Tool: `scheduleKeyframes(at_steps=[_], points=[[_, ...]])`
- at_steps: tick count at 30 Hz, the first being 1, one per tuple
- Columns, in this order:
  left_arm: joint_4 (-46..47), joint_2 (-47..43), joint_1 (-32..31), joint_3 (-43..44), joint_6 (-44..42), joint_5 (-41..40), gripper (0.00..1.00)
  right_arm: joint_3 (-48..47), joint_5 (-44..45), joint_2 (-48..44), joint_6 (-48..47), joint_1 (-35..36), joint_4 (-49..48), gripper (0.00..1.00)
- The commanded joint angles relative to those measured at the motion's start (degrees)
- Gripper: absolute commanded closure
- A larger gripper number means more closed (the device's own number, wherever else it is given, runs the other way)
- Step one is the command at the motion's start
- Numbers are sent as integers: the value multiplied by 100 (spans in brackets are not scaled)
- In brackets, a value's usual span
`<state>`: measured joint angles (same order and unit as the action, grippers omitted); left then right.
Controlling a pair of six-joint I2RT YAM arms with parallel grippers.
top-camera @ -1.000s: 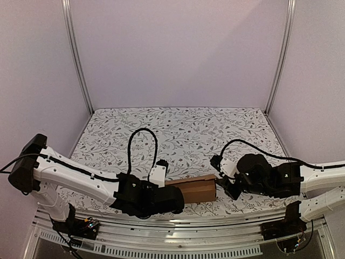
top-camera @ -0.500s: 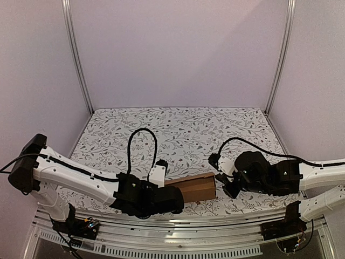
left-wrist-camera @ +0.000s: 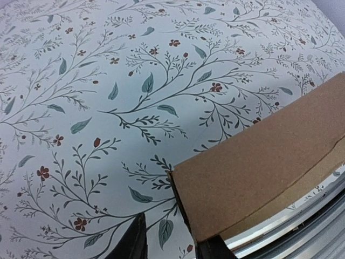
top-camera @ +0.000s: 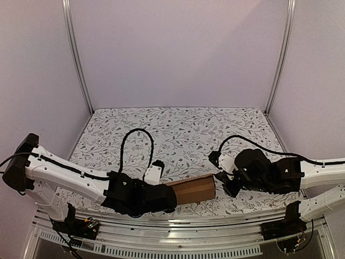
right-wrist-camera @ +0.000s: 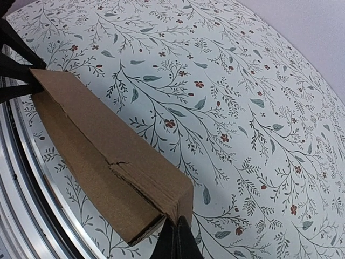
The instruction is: Fold the paper box
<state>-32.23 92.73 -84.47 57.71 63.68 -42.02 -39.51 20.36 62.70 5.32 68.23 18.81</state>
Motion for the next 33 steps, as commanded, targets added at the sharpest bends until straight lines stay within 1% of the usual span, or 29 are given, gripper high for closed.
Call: scheduleKeyframes(at_steps=[1,7,13,22,26,28,33], points=[[370,-547,129,-436,-278,377,67,-44,43,-3,88,14,148,100],[1049,-1073,239,-993,-318,622,60,-47,18,30,92,14,149,100],[1472,-1072,352,-1157,-394,934,59,-40,-21,43,133,14,131,100],[1392,-771,374,-787,-529,890,59,83,9,101,235,157,-1,100],[1223,-655,373,-654,-462,831,59,83,60,132,332,224,-42,100],[1110,-583,386,-595,-407,802,61,83,62,146,375,260,-59,100],[844,-375,387,-362,-344,772,71,79,126,172,439,334,-86,100]])
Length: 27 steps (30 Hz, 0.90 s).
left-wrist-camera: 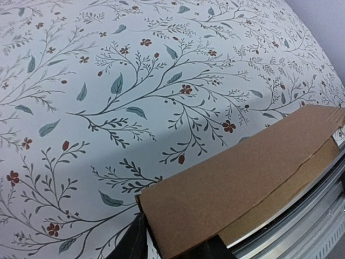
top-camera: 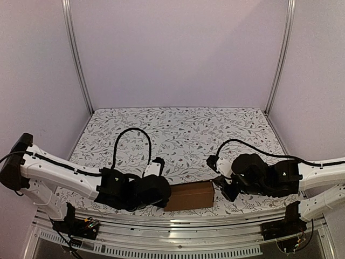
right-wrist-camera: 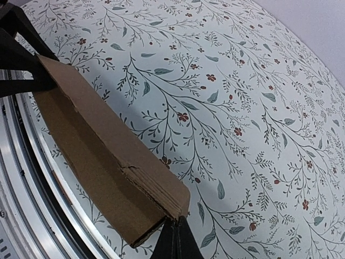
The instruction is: Fold the paper box
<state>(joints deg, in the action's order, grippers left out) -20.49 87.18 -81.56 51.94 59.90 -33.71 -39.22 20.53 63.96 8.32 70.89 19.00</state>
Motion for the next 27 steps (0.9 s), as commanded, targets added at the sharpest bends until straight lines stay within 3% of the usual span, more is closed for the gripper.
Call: scheduleKeyframes(at_steps=[1,10,27], points=[[-384,216,94,238,51,-82,72,47,107,39,143,78,-107,100],[-914,411,96,316,295,-375,82,24,23,-62,290,111,-134,100],[-986,590,36,367,372,-481,100,-103,-313,-405,1002,117,-74,100]])
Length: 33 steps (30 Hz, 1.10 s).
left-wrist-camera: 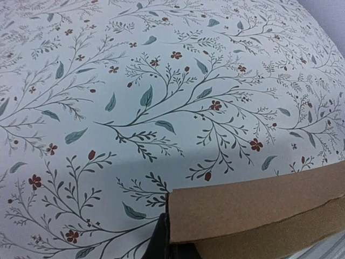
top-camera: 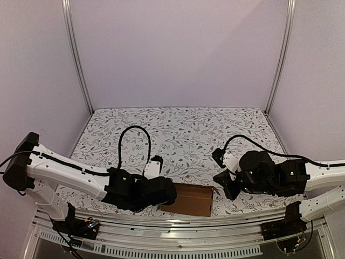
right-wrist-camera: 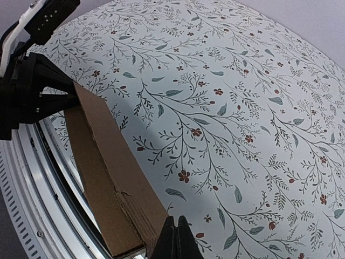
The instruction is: Fold the paper box
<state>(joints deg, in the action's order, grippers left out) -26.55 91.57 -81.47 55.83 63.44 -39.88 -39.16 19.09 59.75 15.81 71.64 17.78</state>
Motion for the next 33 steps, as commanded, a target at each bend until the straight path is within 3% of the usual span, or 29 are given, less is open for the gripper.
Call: scheduleKeyframes(at_steps=[1,4,8,12,21,33], points=[[-390,143,25,-18,31,130,100,-101,-195,23,261,43,72,100],[-406,133,18,-23,63,108,100,-60,-229,-51,241,49,152,88],[-492,134,8,4,122,66,100,48,-308,-360,206,45,279,64],[-595,125,2,45,192,26,100,188,-503,-739,50,41,383,53],[-726,107,-18,136,248,-28,100,174,-438,-462,-63,51,647,51],[-870,115,-82,269,273,-106,100,-38,-443,366,-43,40,408,60]])
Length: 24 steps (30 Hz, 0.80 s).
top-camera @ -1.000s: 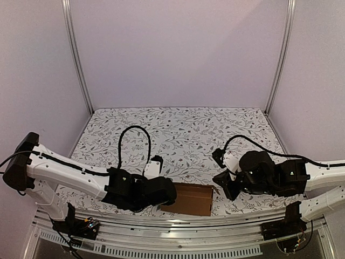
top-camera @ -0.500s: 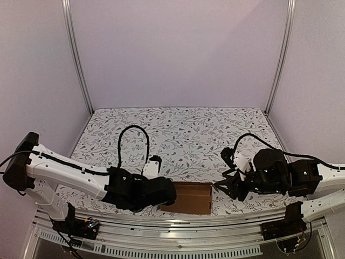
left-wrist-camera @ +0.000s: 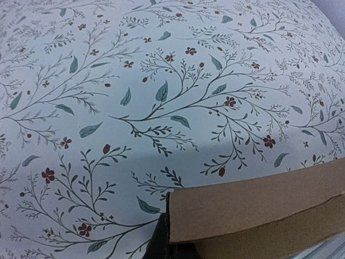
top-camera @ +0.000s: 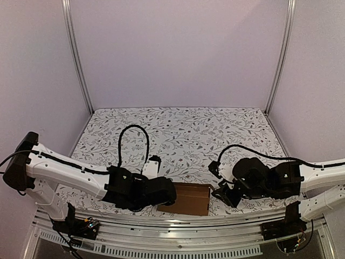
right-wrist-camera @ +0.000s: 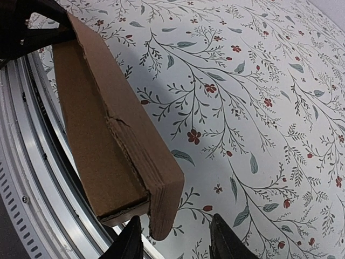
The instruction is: Fold the paper box
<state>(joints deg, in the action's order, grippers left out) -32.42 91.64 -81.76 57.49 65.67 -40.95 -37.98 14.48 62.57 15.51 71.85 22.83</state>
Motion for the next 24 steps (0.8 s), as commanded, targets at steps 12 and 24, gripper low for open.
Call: scheduleKeyframes(at_steps=[12,24], points=[[-440,133,-168,170,206,-168,100,-374,199,545,38,25,-60,88],[-784,390,-440,383,486,-511,100,-545,-16,489,427,17,-130,100]])
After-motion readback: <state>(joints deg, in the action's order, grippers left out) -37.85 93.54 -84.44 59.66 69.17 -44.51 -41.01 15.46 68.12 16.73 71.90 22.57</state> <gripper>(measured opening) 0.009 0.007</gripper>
